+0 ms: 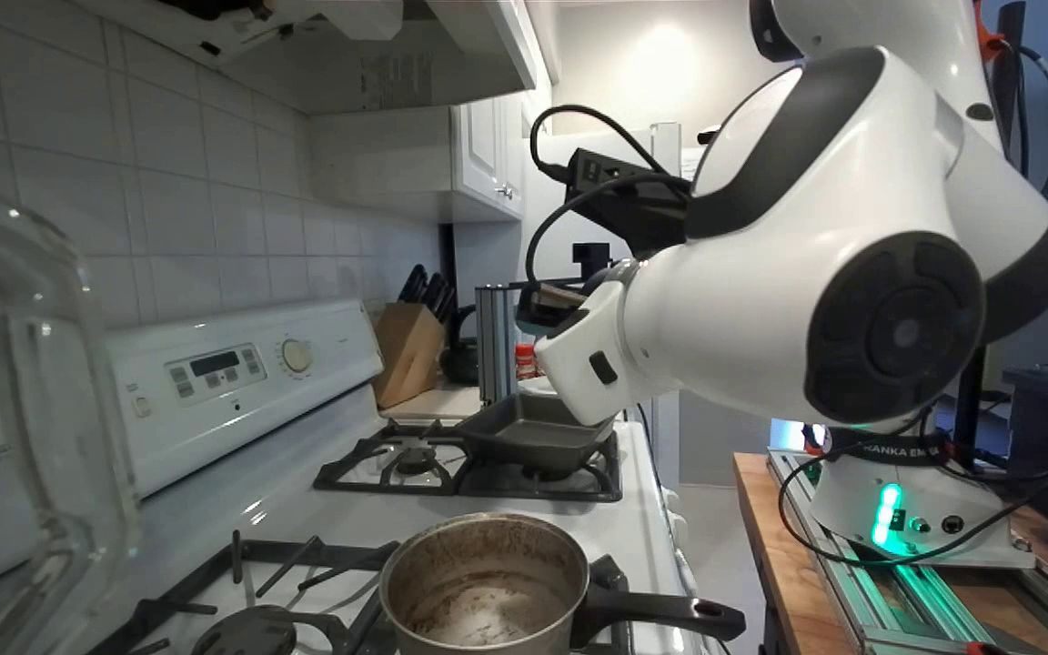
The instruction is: Pick up the blue spoon and scoop some of the contents in the pot and pour them in the bowl
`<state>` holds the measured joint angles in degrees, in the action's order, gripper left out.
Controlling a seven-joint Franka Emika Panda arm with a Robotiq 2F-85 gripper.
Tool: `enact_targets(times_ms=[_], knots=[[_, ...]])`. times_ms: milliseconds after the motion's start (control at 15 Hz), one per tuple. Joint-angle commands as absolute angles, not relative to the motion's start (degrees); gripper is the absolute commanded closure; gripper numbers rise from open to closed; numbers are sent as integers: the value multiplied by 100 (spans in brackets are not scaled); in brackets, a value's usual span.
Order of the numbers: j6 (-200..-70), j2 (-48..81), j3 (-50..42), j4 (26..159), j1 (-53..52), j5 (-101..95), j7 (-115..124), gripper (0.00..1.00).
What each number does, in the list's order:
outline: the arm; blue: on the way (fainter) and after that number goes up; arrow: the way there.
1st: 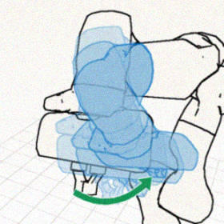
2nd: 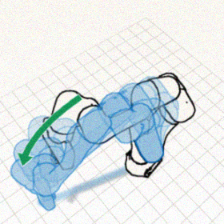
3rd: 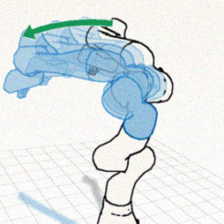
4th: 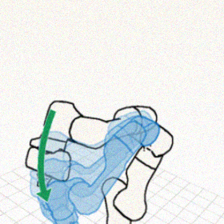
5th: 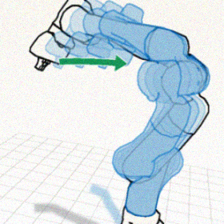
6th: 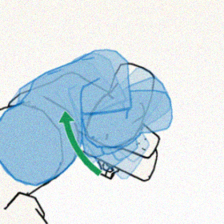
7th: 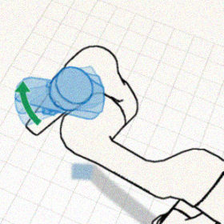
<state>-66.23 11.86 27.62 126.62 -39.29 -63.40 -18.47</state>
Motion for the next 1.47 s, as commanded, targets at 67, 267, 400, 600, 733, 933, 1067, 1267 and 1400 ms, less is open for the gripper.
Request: enact_targets(times_ms=[67,267,400,600,733,933,1067,1267,1400], knots=[[-6819,671,2818,12854,-3564,-5916,-1988,78],[-7174,319,2809,13023,-3311,-5670,-2027,78],[-7485,65,2778,13155,-3130,-5546,-2069,78],[-7986,-350,2678,13396,-2828,-5368,-2185,78],[-8324,-597,2555,13550,-2674,-5282,-2274,78],[-9097,-1031,2249,13781,-2480,-5081,-2417,78],[-9613,-1296,2022,13913,-2397,-4894,-2482,78],[-10179,-1631,1715,14117,-2317,-4620,-2546,78],[-10444,-1834,1536,14260,-2268,-4480,-2570,78]])
